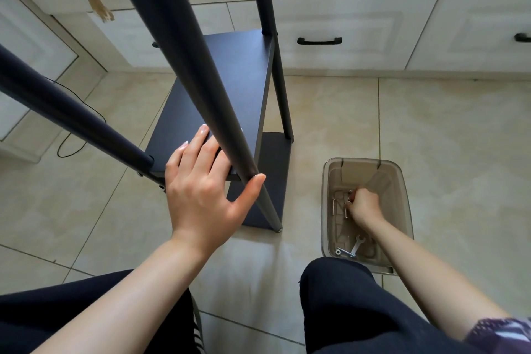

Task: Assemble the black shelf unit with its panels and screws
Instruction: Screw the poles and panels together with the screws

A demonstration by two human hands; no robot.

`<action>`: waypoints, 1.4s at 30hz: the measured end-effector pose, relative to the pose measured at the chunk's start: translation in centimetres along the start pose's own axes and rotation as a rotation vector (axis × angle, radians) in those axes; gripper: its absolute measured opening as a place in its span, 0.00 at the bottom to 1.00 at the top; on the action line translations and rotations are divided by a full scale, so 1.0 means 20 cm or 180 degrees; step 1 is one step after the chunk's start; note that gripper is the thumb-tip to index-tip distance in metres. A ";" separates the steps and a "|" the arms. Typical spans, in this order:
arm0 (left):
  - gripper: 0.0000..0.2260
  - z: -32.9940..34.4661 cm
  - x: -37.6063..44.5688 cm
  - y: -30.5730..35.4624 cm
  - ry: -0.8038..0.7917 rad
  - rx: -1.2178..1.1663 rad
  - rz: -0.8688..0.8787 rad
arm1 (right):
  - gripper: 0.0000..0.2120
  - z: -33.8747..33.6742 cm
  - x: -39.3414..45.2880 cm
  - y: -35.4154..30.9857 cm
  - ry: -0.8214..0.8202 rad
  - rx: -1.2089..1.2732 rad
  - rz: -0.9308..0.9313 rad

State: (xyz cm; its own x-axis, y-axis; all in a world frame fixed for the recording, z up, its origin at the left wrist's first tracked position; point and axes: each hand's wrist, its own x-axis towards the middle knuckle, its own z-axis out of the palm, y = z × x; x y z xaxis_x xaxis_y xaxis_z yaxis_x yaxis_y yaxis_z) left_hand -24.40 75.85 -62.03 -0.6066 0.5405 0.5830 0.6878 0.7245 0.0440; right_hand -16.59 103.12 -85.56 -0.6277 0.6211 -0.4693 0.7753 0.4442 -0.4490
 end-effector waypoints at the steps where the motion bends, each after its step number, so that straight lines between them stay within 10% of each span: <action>1: 0.25 0.00 0.00 0.00 -0.0008 -0.0002 -0.0003 | 0.06 0.00 0.00 0.00 0.0009 0.0013 0.0018; 16: 0.25 0.01 0.00 -0.01 -0.0002 0.0016 -0.0010 | 0.08 -0.01 -0.08 0.02 0.0148 -0.0510 -0.0545; 27: 0.27 -0.01 0.00 -0.01 -0.0237 -0.0102 -0.0063 | 0.08 -0.23 -0.33 -0.14 0.0904 0.1468 -0.0737; 42: 0.33 -0.21 0.17 0.02 -0.2053 0.0048 -0.0265 | 0.06 -0.38 -0.88 -0.81 -0.0153 0.3221 -0.1337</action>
State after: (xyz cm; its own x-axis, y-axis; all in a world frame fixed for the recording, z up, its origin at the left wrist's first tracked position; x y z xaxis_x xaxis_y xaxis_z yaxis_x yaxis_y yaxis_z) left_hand -24.51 76.30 -56.68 -0.7785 0.6271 -0.0262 0.6253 0.7785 0.0539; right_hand -17.61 89.86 -64.30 -0.8474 0.5086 -0.1521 0.0962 -0.1347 -0.9862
